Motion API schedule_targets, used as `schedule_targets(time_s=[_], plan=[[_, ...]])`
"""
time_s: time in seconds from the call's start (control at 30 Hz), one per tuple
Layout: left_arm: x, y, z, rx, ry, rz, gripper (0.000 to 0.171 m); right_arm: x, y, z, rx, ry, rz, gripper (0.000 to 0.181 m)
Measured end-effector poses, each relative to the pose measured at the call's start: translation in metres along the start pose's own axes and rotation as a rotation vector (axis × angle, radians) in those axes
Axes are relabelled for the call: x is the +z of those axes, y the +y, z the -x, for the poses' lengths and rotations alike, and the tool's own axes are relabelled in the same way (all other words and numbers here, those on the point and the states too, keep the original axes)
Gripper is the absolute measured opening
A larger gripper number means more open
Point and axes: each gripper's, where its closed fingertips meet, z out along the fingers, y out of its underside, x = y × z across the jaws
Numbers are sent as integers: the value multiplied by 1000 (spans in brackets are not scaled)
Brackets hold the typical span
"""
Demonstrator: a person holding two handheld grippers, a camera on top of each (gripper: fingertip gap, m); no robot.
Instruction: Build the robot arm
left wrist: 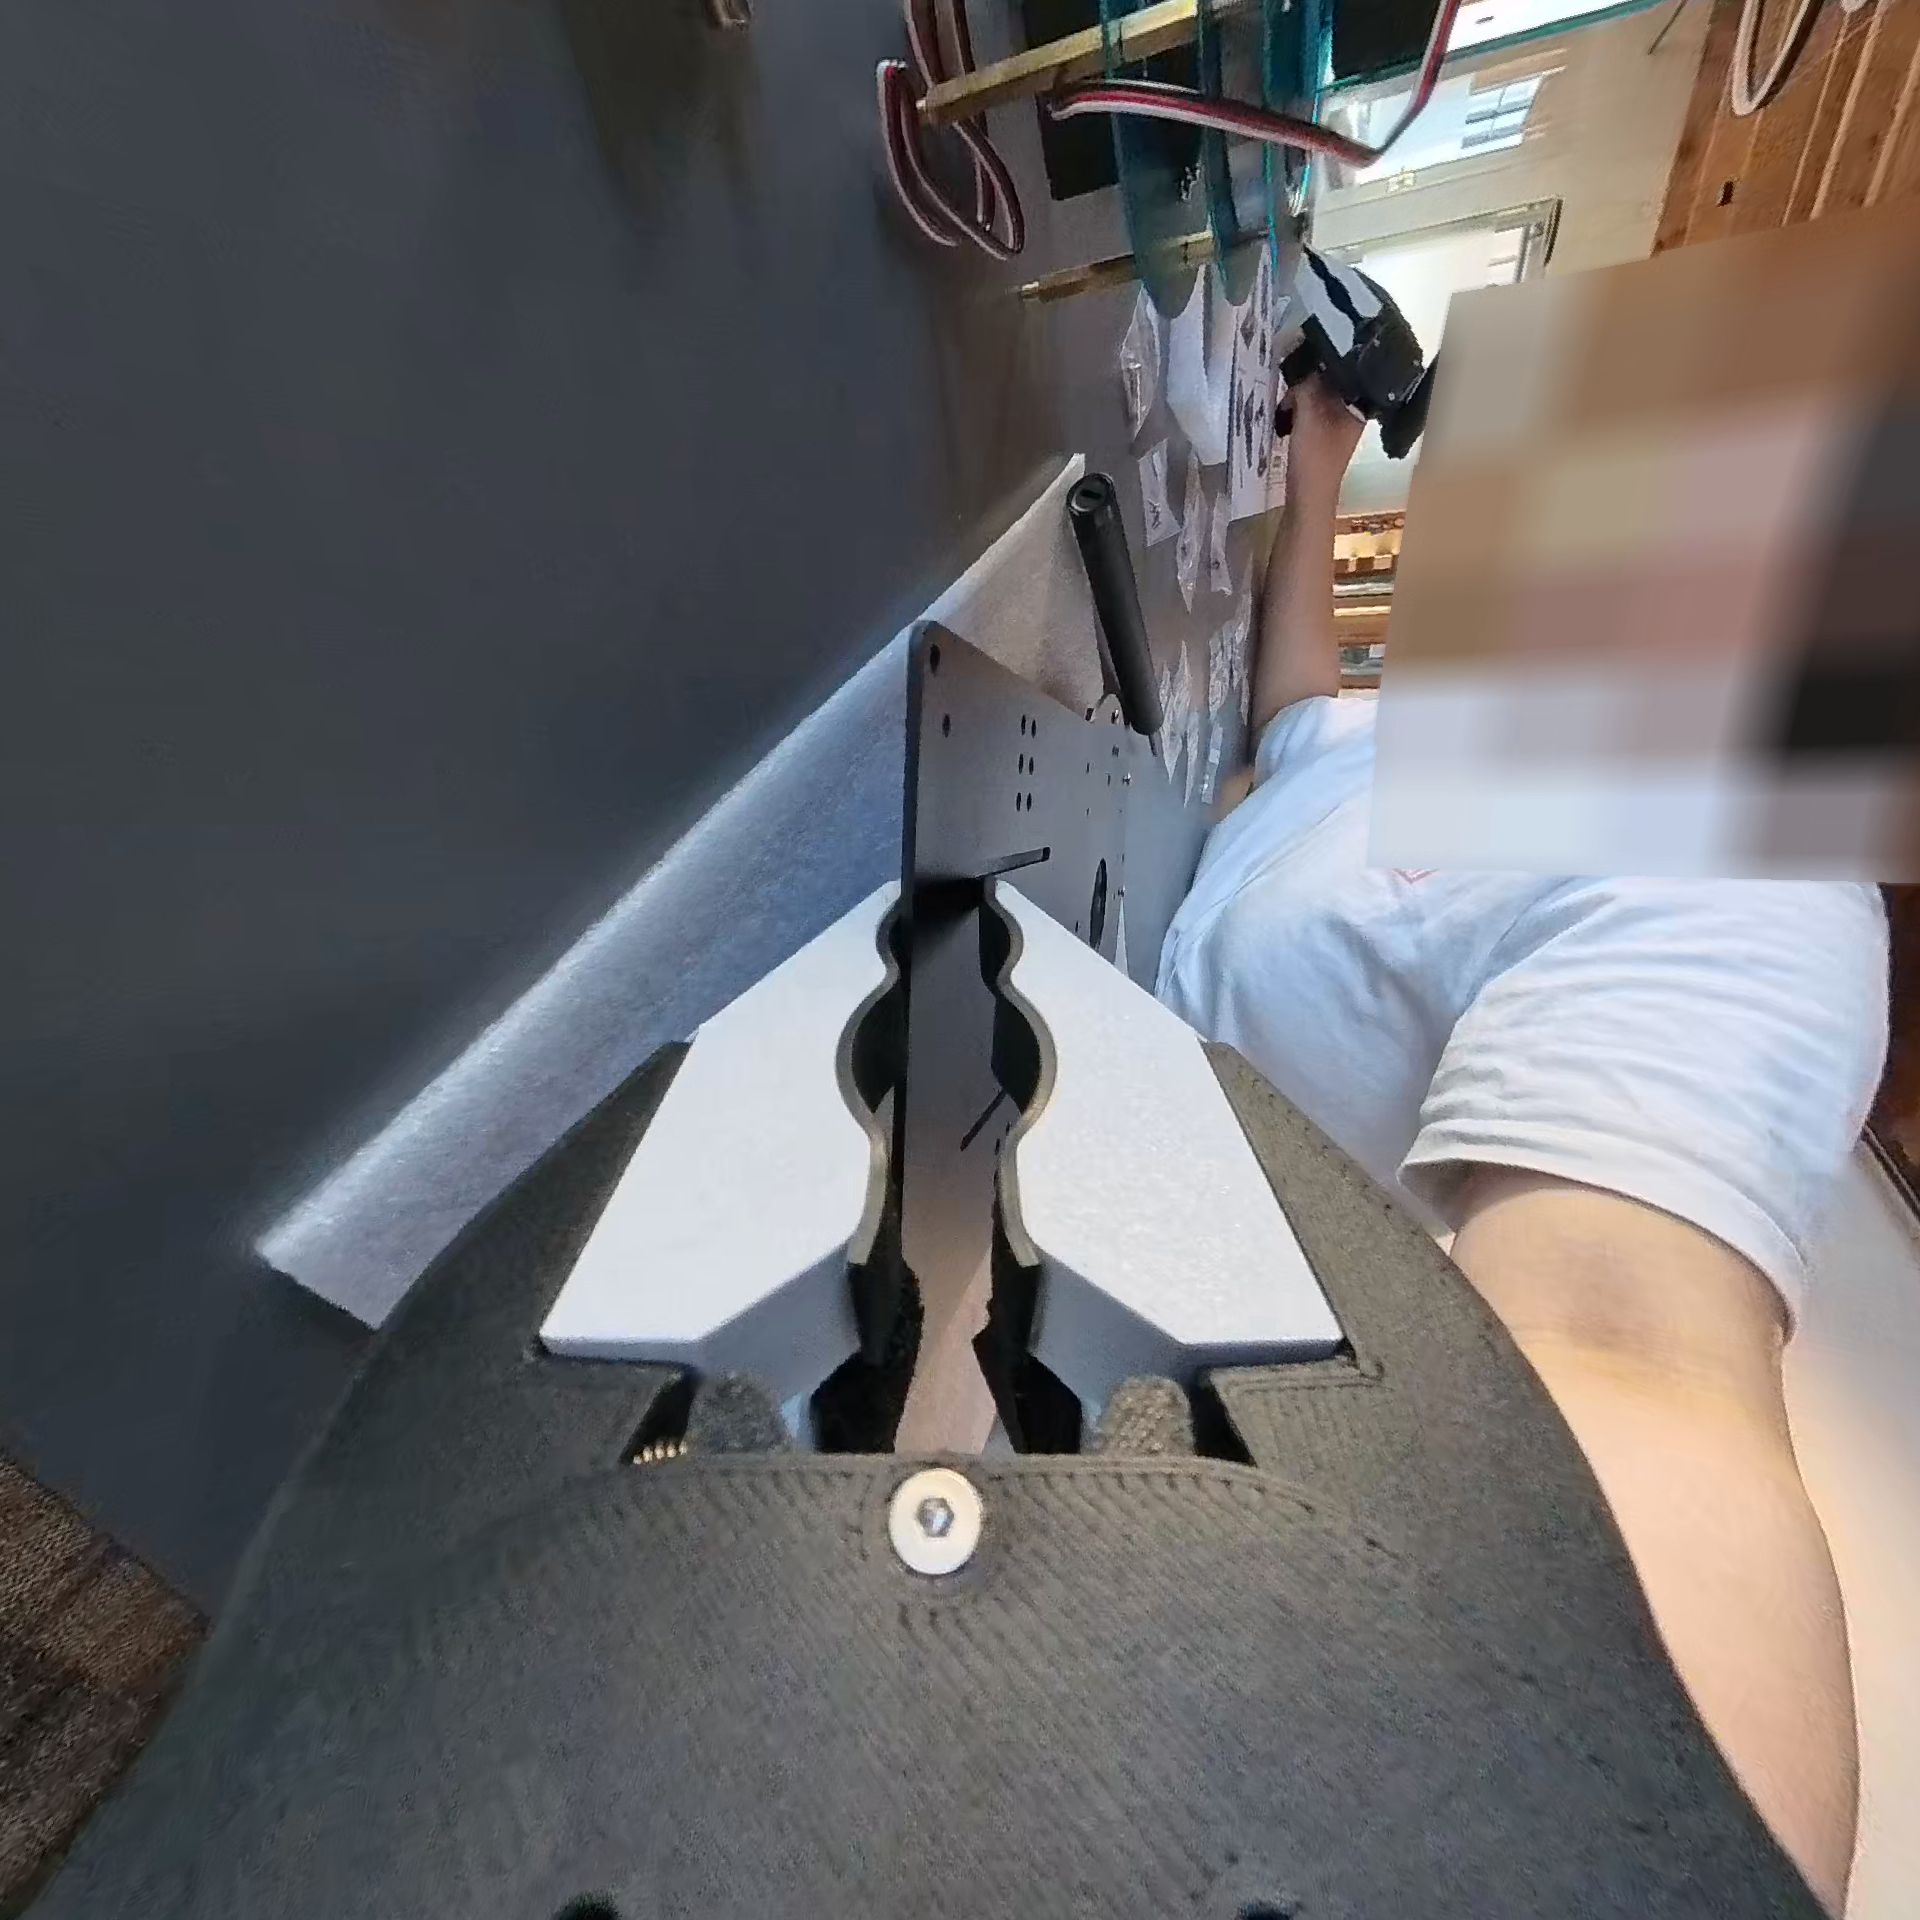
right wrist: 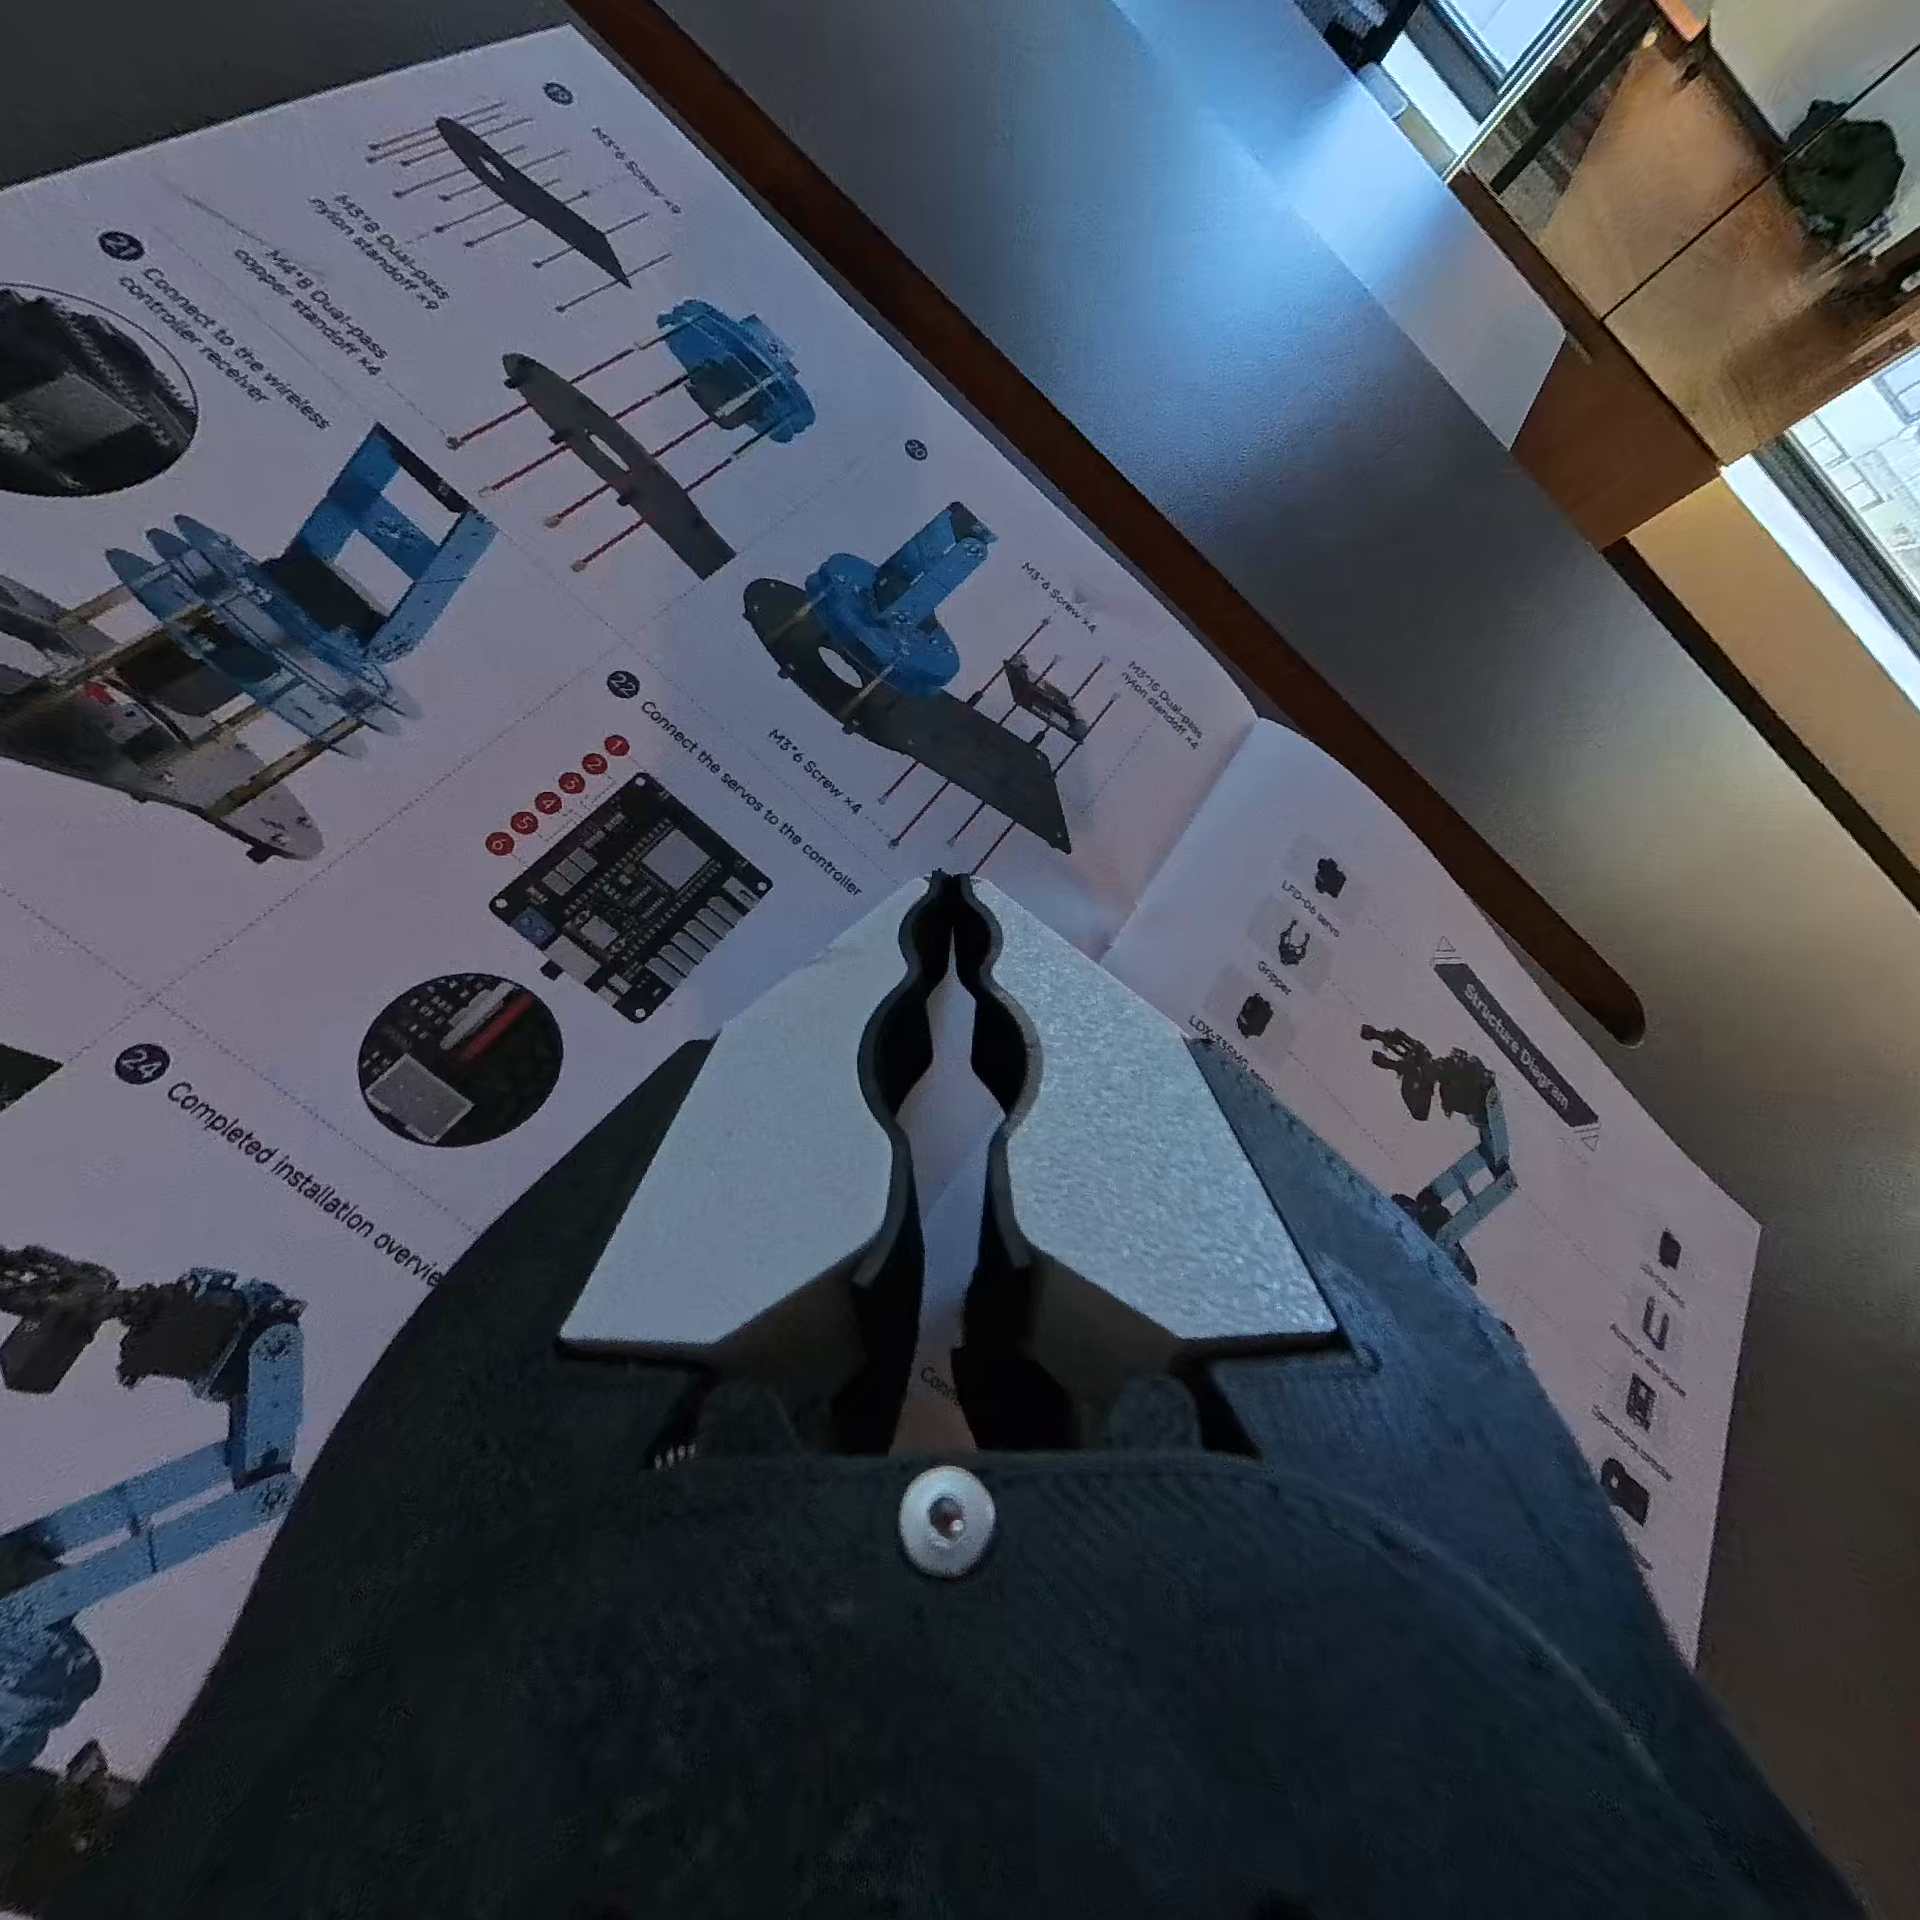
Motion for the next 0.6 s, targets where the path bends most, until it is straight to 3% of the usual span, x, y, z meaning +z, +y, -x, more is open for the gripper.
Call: schedule_targets(time_s=[0.4,0.6], plan=[[4,-1,5,12,19,3,8,0,-2,0,2,-4,-14,0],[4,-2,0,56,19,15,8,-9,-16,-11,-195,136,-138,0]])
